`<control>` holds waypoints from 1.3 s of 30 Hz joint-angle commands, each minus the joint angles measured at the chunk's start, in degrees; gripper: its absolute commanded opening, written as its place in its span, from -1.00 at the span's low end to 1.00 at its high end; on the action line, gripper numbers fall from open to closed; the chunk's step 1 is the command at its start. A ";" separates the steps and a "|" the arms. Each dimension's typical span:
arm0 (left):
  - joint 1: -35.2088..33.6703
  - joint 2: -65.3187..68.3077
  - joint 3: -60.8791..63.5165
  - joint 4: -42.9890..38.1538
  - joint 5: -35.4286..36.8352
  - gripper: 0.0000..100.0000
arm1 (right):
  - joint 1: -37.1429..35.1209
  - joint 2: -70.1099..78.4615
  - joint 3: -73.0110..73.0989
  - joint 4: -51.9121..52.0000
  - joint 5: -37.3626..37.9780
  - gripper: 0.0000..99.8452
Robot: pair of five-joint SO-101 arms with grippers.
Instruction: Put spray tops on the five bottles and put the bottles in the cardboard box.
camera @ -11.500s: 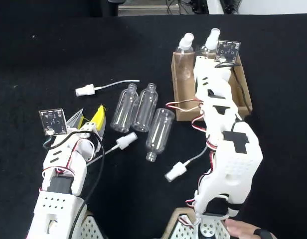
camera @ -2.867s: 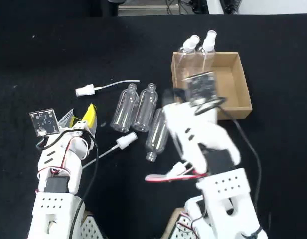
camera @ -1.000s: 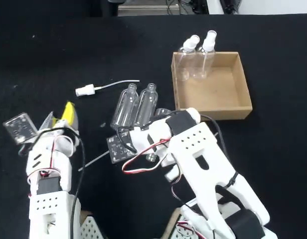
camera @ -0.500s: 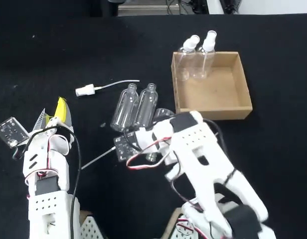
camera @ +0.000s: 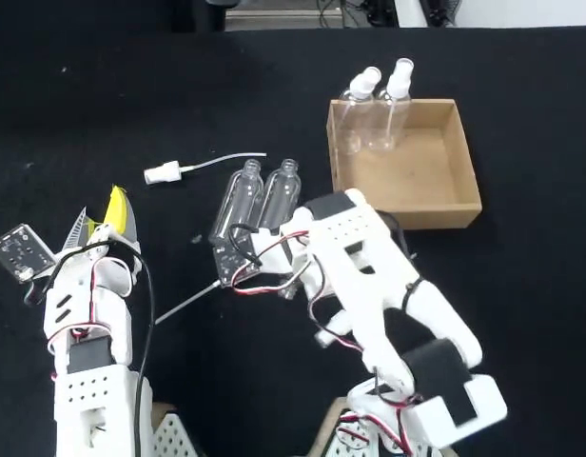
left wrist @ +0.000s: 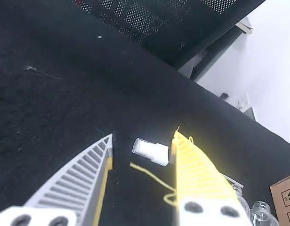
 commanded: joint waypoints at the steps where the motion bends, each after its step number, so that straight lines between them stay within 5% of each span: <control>1: -0.22 -0.09 1.01 -1.41 0.53 -0.61 | 1.49 2.42 -1.80 -1.41 0.35 -0.27; 14: -0.13 -0.26 0.92 -1.41 0.53 -0.61 | 0.44 4.35 -1.19 -3.78 0.18 -0.28; 17: -0.13 -0.26 0.92 -1.41 0.53 -0.61 | -0.53 4.35 0.04 -6.42 -0.18 -0.41; 22: -0.13 -0.26 0.92 -1.41 0.53 -0.61 | -6.24 4.35 0.57 -11.16 -9.76 -0.65; 39: -0.22 -0.53 1.19 -1.41 0.53 -0.61 | -17.93 3.74 -1.63 -19.16 -33.14 -0.65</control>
